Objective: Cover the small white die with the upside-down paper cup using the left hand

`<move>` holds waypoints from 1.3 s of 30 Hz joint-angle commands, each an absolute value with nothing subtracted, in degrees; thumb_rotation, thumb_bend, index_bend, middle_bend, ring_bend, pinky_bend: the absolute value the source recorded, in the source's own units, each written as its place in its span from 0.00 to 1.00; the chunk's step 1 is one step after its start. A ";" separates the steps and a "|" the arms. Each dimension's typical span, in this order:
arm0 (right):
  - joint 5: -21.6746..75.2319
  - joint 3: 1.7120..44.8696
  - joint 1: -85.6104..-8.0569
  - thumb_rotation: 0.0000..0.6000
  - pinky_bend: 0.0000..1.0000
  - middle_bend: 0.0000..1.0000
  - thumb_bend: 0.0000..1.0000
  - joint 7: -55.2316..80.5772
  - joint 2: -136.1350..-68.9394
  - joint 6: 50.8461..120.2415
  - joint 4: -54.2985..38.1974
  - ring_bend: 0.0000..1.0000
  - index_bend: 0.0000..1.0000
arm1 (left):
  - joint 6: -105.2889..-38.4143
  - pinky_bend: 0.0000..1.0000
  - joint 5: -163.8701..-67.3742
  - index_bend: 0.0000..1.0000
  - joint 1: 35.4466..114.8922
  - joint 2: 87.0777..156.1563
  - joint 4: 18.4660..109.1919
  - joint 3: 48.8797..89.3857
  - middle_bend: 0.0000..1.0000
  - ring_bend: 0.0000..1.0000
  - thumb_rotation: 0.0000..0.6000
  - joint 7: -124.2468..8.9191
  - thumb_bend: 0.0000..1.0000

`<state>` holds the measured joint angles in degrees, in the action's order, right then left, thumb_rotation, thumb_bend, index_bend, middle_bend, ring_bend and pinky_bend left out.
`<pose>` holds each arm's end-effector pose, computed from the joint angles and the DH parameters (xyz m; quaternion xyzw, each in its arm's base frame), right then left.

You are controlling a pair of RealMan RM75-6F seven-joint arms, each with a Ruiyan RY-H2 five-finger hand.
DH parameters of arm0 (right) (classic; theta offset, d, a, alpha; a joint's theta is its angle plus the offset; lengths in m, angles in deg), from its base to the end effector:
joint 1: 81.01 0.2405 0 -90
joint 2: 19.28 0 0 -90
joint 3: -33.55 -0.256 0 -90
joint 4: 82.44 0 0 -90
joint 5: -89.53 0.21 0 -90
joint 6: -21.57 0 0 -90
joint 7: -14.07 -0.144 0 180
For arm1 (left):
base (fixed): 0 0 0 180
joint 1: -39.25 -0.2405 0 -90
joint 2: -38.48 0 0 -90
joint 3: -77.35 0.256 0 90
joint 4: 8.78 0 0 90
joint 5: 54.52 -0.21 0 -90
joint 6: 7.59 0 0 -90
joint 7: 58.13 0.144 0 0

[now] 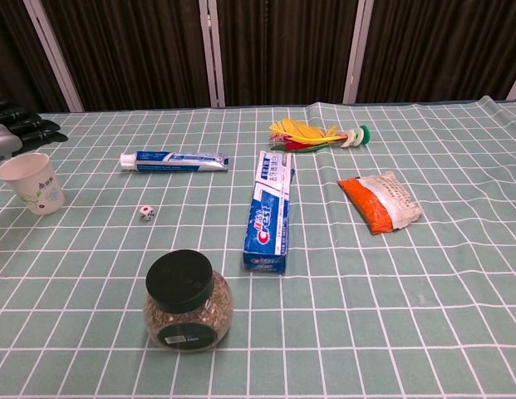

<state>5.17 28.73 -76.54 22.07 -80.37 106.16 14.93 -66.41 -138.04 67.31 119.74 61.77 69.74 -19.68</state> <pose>-0.2996 -0.1849 0.1727 0.6014 -0.3571 0.3604 0.6171 -0.2767 0.3246 0.0535 -0.7985 -0.1004 -0.1653 0.5701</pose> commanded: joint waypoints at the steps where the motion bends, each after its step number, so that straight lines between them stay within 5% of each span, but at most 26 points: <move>1: 5.93 28.49 -76.43 1.00 0.00 0.00 0.00 21.94 -80.43 105.75 14.63 0.00 0.06 | -63.00 0.00 -136.81 0.10 70.46 123.67 56.18 69.93 0.00 0.00 1.00 -18.07 0.00; 11: 6.82 28.02 -76.31 1.00 0.00 0.00 0.00 21.78 -80.49 105.71 14.35 0.00 0.01 | -65.12 0.06 -139.41 0.21 72.23 128.69 45.73 71.53 0.08 0.04 1.00 -19.97 0.00; 18: 7.23 27.86 -76.26 1.00 0.00 0.00 0.00 21.99 -80.66 105.72 14.02 0.00 0.02 | -66.93 0.25 -140.18 0.41 72.91 132.22 39.59 72.16 0.24 0.21 1.00 -21.26 0.00; 27: 7.71 27.75 -76.11 1.00 0.00 0.00 0.00 21.73 -80.74 105.37 13.73 0.00 0.02 | -68.08 0.41 -138.58 0.53 73.01 134.88 36.17 71.47 0.40 0.37 1.00 -20.16 0.00; 35: 7.69 27.80 -76.12 1.00 0.00 0.00 0.00 21.61 -80.67 105.42 13.76 0.00 0.07 | -70.46 0.41 -136.21 0.54 72.58 132.36 42.10 68.67 0.40 0.37 1.00 -27.18 0.00; 39: 7.67 27.81 -76.19 1.00 0.00 0.00 0.00 21.48 -80.51 105.53 13.95 0.00 0.11 | -69.13 0.41 -132.71 0.54 72.09 126.69 53.88 64.68 0.39 0.34 1.00 -44.38 0.00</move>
<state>7.66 27.81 -76.19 21.48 -80.52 105.54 13.93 -69.92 -135.89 72.58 131.39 44.62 68.21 -31.28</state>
